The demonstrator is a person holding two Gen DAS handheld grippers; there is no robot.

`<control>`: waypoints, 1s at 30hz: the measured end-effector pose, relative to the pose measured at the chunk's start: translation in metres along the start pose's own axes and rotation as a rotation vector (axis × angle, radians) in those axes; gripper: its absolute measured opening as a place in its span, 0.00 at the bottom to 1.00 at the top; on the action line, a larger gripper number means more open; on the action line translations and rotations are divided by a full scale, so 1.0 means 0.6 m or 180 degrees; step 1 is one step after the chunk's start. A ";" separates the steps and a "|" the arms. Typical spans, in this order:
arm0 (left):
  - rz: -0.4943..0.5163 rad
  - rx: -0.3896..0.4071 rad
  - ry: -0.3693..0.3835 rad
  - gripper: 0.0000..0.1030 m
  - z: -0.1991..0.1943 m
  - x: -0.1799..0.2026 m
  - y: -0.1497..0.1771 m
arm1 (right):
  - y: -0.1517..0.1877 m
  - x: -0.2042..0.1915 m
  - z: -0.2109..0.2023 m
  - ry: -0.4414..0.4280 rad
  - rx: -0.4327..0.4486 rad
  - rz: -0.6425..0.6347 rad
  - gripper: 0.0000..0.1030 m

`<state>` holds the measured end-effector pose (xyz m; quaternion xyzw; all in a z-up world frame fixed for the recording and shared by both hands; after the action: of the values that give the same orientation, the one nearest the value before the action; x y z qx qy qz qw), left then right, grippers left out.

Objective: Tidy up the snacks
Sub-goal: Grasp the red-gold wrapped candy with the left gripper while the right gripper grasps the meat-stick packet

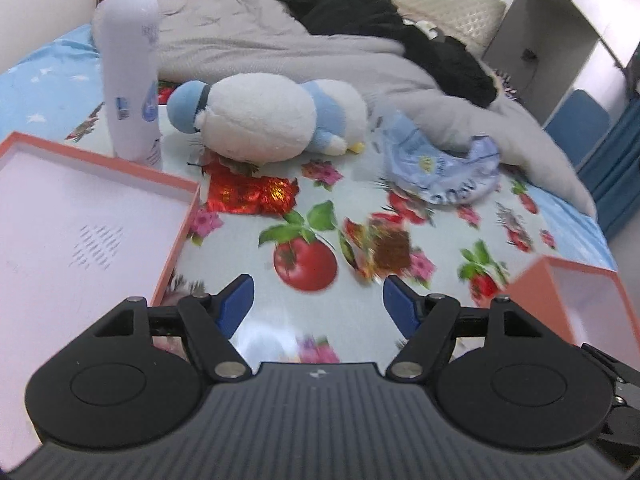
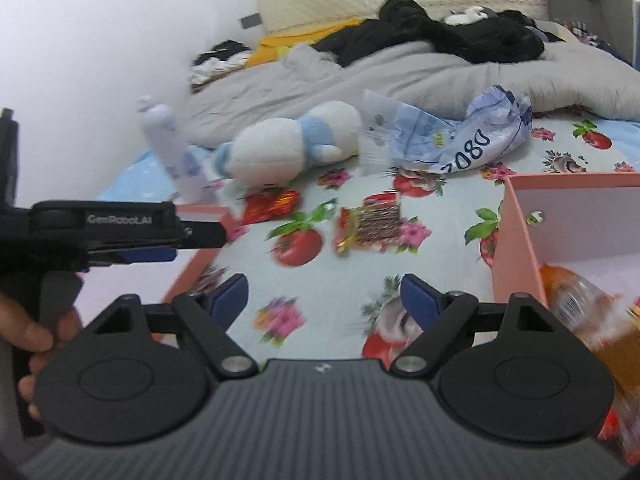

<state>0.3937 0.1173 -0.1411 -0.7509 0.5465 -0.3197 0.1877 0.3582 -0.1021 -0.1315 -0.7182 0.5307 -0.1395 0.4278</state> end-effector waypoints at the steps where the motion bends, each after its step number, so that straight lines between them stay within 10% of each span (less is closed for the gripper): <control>1: 0.0014 -0.0022 -0.0012 0.73 0.021 -0.002 -0.007 | -0.006 0.006 0.027 0.0030 -0.0027 0.0013 0.79; 23: 0.0396 -0.0007 -0.0383 0.62 0.269 -0.036 -0.094 | -0.073 0.038 0.290 0.0388 -0.0419 -0.0317 0.69; 30: 0.0472 -0.0011 -0.0423 0.39 0.278 -0.033 -0.083 | -0.064 0.034 0.297 0.0496 -0.0489 -0.0424 0.58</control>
<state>0.5390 0.1411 -0.2358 -0.7283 0.5875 -0.2534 0.2454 0.5075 -0.0341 -0.2135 -0.7695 0.5226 -0.1820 0.3188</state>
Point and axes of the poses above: each gripper's, at about its wrist camera, not at the fingertips, and z roughly the way its jaws point, x to its right, y to its underside, the point moved 2 cm from there along z, roughly the way its jaws point
